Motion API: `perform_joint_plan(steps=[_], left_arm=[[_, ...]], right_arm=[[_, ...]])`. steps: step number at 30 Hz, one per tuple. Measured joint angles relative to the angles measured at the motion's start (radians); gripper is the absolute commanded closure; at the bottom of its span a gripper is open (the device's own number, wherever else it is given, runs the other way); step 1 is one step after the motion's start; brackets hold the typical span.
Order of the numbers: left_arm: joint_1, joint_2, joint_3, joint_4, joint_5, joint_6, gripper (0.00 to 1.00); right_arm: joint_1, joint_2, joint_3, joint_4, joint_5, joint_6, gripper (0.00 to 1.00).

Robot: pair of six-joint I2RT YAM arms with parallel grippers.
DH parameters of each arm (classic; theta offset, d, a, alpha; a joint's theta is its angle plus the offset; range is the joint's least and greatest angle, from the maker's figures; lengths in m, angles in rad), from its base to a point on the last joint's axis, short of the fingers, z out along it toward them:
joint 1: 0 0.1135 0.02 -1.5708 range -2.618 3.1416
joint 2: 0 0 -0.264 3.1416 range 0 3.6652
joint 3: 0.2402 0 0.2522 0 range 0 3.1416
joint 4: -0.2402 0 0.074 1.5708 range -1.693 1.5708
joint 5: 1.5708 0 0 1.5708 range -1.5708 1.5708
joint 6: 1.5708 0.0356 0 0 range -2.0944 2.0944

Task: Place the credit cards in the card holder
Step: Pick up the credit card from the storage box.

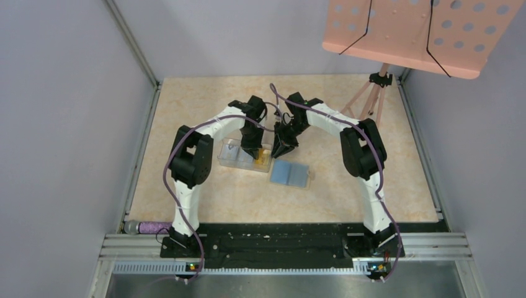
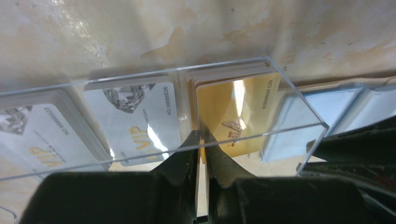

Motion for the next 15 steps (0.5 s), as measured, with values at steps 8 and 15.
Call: perform_joint_plan(steps=[8,15], left_arm=[[-0.012,0.042,0.049,-0.044,-0.026,0.020,0.89],[-0.028,0.042,0.088,-0.082,-0.047,0.040,0.91]], right_arm=[[0.000,0.000,0.000,-0.001,0.000,0.000,0.81],[0.000,0.000,0.000,-0.004,0.001,-0.001,0.81]])
